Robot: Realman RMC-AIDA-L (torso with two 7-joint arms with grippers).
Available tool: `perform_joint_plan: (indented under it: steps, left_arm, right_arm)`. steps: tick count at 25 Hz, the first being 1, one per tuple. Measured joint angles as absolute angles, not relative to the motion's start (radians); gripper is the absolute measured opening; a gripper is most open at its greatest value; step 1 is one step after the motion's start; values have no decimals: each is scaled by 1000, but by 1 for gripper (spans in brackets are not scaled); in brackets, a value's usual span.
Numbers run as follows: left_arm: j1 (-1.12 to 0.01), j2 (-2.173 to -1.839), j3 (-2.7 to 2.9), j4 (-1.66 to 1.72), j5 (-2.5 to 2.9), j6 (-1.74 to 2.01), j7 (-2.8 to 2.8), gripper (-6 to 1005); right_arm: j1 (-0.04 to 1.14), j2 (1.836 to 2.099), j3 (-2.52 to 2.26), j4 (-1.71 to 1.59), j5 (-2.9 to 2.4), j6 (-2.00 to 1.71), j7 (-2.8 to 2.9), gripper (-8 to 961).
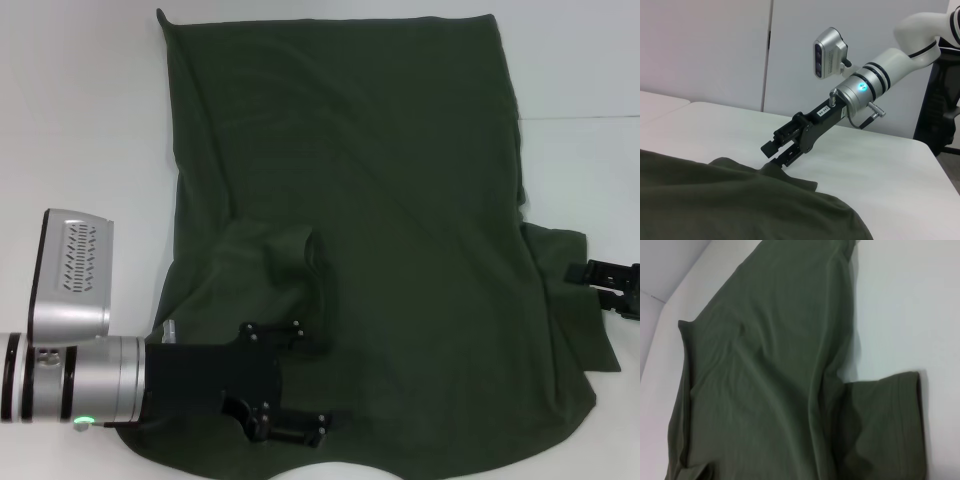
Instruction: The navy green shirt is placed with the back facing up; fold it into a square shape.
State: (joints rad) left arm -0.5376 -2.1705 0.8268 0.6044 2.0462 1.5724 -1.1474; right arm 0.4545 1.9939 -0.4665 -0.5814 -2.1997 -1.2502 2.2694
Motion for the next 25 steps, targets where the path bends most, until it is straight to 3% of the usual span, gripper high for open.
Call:
perform_joint_plan:
  steps: [14,21,23,25]
  left_arm:
    - [-536,-2171,820,604,2046,1571,-1148,873]
    - [-534,-2170,816,604,2046,1573,-1150,874]
    - [-534,-2169,816,604,2046,1574,-1150,873]
    - [-534,-2169,816,604,2046,1574,-1150,873]
  right_arm:
    - [458,1986,-465,-541,-2200,-1213,2262,610]
    - [462,1988,-465,-541,-2200,-1212,2255,395]
    - [462,1989,-464,-541,-2200,-1212,2255,163]
    - [462,1989,-461,-541,-2200,-1211,2255,135]
